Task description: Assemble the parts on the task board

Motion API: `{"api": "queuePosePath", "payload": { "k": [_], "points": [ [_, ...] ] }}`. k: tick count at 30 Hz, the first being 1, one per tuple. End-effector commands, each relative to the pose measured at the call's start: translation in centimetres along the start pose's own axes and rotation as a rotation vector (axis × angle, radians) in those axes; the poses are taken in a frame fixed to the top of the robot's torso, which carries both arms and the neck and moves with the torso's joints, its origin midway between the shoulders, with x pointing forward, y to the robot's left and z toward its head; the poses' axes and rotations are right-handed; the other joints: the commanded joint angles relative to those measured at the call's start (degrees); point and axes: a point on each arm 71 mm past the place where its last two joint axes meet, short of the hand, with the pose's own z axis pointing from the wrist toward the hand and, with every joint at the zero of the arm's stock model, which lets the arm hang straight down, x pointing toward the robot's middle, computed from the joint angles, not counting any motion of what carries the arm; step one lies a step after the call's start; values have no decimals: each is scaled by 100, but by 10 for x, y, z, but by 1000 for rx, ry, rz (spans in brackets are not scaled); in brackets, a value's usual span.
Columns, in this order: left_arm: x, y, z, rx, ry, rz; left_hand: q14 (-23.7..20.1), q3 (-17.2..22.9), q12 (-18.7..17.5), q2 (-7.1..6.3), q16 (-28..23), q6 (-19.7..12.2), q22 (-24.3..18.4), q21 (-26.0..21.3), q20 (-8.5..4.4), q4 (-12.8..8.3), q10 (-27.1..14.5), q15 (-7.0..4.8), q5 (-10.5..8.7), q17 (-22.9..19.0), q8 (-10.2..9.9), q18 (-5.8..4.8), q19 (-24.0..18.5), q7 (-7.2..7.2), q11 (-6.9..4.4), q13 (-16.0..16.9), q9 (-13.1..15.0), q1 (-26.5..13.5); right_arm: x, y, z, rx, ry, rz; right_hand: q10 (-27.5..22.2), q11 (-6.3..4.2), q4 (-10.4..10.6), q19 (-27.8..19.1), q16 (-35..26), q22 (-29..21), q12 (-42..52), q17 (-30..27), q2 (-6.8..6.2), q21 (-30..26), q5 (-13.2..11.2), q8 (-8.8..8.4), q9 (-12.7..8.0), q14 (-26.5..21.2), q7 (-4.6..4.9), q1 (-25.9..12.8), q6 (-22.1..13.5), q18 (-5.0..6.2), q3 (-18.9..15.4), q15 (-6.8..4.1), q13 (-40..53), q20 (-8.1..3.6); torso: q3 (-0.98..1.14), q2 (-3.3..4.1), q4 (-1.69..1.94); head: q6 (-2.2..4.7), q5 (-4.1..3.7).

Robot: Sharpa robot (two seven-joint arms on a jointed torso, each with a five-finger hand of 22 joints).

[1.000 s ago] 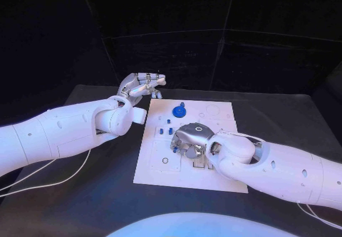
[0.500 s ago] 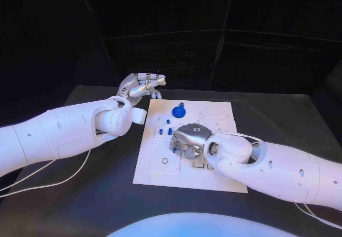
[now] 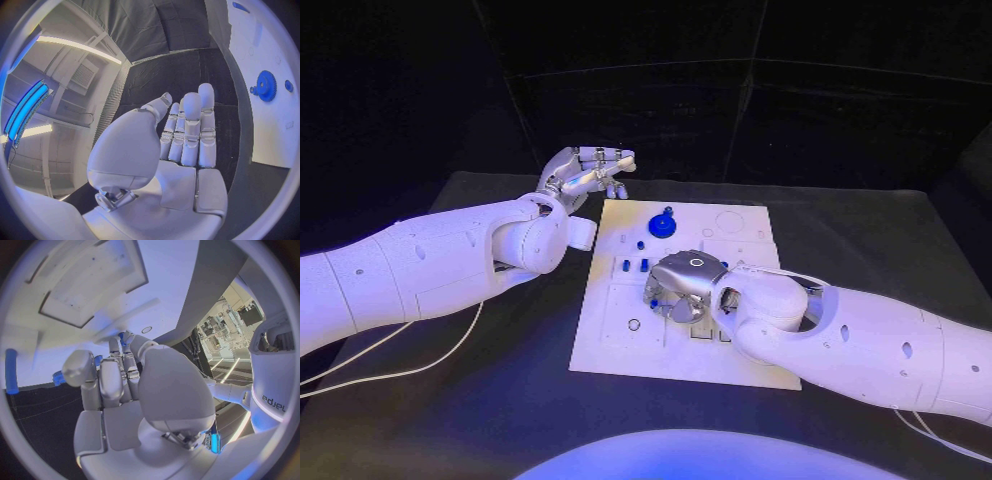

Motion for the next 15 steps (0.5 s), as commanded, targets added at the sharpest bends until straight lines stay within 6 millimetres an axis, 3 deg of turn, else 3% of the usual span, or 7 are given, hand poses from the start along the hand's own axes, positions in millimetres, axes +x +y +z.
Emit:
{"api": "queuePosePath", "payload": {
  "k": [1,11,15],
  "points": [
    [1,-2,1,5,13,-9,-52,-42,41,7,-25,-45,-9,-40,18,8,-48,11,24,-14,17,81,13,-3,-3,10,-6,-35,0,-1,0,6,-12,-6,-268,67,-5,-147,-120,-220,-24,-162,-24,-151,73,-48,-28,48,35,-93,-149,18,-80,82,-45,41,2,2,-5,3,5],
    [-1,-1,1,-3,12,-8,-57,-50,42,7,-28,-54,-14,-46,19,9,-59,12,24,-20,16,81,15,0,0,10,-8,-32,-10,-4,-11,-12,-144,60,-389,94,32,-195,-118,-295,185,-245,-73,-204,349,-37,-39,31,69,-187,-340,41,-277,99,-22,88,16,3,-10,24,4],
    [-3,0,1,-6,10,-7,-57,-50,42,7,-28,-54,-14,-46,19,9,-59,12,24,-20,16,81,15,0,0,10,-8,-32,-16,-8,-21,-14,-204,108,-419,76,87,-188,-102,-303,269,-256,-129,-207,348,-54,-53,35,37,-280,-547,42,-425,86,-19,83,3,-6,-7,37,-7]
  ]
}}
